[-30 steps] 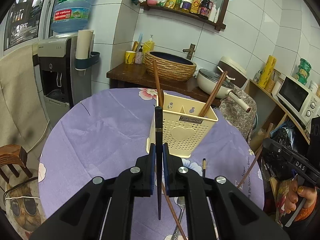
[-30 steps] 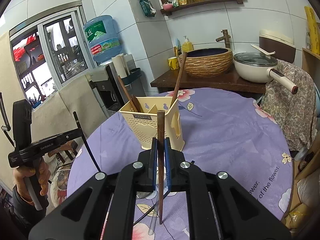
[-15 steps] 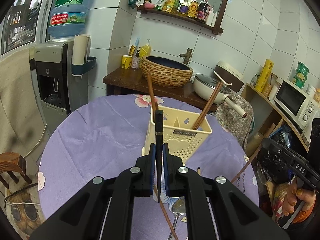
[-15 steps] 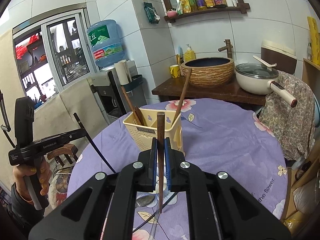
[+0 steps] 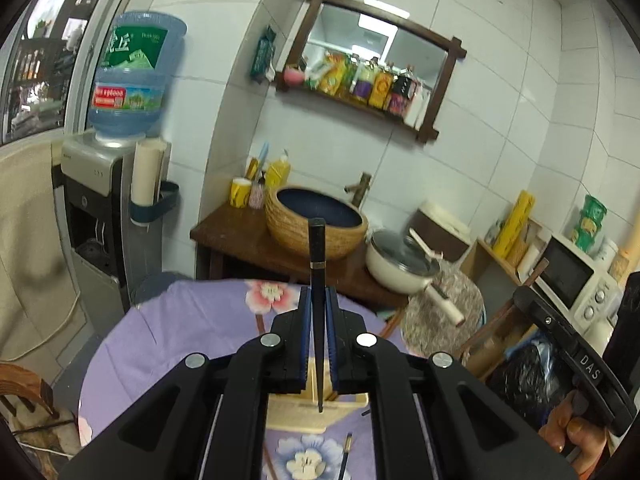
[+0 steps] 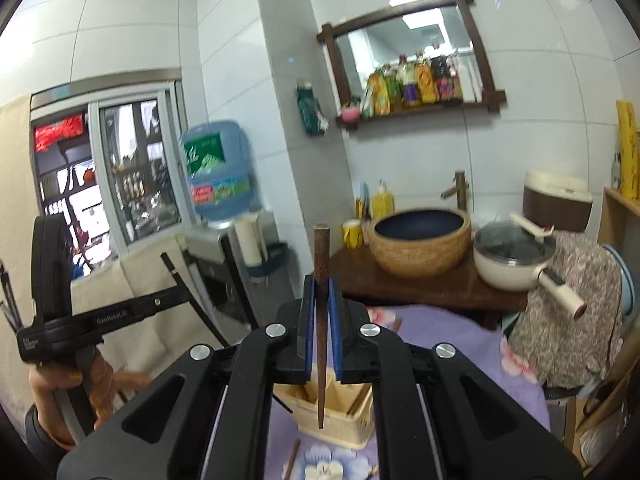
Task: Organize utensils
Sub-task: 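Lower pen and chopstick into the holder and open both grippers, then close left gripper on a wooden chopstick while right gripper closes on a yellow-tipped pen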
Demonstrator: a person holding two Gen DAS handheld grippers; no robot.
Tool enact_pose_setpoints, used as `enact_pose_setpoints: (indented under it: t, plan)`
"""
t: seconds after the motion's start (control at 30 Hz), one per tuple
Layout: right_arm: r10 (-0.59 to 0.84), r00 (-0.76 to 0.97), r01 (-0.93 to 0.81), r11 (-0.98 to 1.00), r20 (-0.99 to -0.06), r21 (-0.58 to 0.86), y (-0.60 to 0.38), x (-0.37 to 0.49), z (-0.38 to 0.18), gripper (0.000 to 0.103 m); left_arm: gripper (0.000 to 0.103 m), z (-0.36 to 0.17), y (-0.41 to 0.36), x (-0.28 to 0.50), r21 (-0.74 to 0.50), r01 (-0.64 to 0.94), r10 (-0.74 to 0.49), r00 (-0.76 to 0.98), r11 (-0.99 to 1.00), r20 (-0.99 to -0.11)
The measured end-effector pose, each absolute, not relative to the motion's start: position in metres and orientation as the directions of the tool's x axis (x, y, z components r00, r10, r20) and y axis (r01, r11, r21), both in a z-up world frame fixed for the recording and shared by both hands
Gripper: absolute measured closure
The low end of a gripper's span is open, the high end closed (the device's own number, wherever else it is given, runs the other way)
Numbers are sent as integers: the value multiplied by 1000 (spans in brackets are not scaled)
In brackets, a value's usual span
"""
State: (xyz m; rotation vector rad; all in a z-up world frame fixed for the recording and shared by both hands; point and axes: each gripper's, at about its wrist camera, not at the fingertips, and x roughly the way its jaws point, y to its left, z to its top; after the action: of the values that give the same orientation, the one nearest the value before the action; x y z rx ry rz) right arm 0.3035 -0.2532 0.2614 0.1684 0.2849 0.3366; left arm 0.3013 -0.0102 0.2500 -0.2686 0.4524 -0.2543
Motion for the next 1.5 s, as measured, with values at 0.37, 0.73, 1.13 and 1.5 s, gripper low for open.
enact_pose_setpoints:
  t: [0.37,0.73,1.13,1.5]
  plan:
    - [255,922,-197,957,-292,214,-241,360,207,95,96,199,-34,350,-248,90,-194,880,965,-435]
    - [258,879,-170,955,-402,241,-233,384,129,95,96,117,-37,368,-231,54,-175,818,972,-548]
    - [244,894,-161,958,-376,239,-244,375,120,62,51,111,-41,348,-207,92,-188,836,974,-515]
    - [218,882,-175,975,-418,139,-239,318,92,47,23,72,-35,287,-136,126,-182,791,983,-583]
